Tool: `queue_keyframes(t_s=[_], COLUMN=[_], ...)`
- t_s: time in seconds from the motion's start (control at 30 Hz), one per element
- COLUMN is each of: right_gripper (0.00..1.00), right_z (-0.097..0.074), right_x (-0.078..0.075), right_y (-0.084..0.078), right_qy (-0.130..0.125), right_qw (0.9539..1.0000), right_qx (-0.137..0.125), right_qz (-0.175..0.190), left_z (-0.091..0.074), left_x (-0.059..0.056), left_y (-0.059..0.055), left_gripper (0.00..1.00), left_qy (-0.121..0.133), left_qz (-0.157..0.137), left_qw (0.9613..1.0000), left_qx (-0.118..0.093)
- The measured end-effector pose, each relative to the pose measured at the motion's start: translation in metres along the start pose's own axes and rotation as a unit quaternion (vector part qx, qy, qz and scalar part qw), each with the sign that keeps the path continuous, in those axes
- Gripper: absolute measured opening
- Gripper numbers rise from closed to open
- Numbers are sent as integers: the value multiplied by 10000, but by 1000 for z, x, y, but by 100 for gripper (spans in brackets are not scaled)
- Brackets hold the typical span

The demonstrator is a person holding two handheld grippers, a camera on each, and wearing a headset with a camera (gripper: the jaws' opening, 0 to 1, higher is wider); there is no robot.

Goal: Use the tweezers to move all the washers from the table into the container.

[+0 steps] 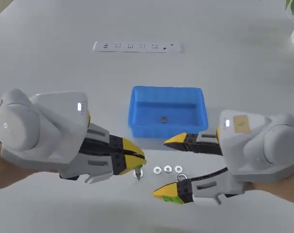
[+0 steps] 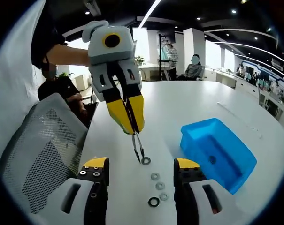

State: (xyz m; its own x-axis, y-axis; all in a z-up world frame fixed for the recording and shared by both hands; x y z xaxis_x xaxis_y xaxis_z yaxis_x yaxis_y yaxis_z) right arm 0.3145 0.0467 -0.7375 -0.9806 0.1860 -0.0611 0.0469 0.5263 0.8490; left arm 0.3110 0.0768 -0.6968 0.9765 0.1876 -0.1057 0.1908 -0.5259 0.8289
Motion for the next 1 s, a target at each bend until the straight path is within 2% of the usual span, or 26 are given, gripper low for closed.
queue_keyframes(t_s=[0.1,0.23,0.33,0.43,0.53,0.63,0.73,0.87,1.0], right_gripper=[48,46,38,28,28,26,19,18,14], right_z=[15,29,35,39,42,43,43,45,45], right_x=[8,14,14,9,5,6,7,10,10], right_y=[-6,-5,-1,6,7,3,2,-2,-3], right_qy=[219,356,415,365,395,456,478,537,559], right_qw=[9992,9987,9987,9990,9991,9987,9983,9976,9974], right_qx=[213,223,161,10,28,112,115,226,227], right_qz=[-250,-289,-267,-256,-124,-182,-302,-384,-390], left_z=[-1,-1,-1,-2,-2,-2,-2,-2,-2], left_x=[1,1,1,1,0,0,1,2,1], left_y=[-1,-1,-1,-2,-1,-2,-2,-3,-3], left_gripper=[5,5,5,5,5,5,5,6,6], left_qy=[-4,-2,10,-3,5,5,3,-3,-7], left_qz=[-29,-37,-69,-96,-120,-129,-137,-131,-101], left_qw=[10000,10000,10000,10000,9999,9999,9999,9999,9999], left_qx=[-9,1,-11,-16,-33,-52,-58,-66,-52])
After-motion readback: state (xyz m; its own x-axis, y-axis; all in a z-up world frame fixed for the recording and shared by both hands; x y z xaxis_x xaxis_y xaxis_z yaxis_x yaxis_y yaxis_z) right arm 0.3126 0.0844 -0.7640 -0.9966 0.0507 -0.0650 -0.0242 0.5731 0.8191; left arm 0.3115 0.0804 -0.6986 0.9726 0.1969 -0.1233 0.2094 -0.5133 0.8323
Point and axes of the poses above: the centre of the closed fingertips' face, and the gripper's own axes: z roughly forward along the fingers, x roughly to its left, y roughly out of its top, the point moved 2 cm from there along -z, roughly backward along the fingers, and after that the axes turned 13 degrees about -y, right-handed, at the moved point
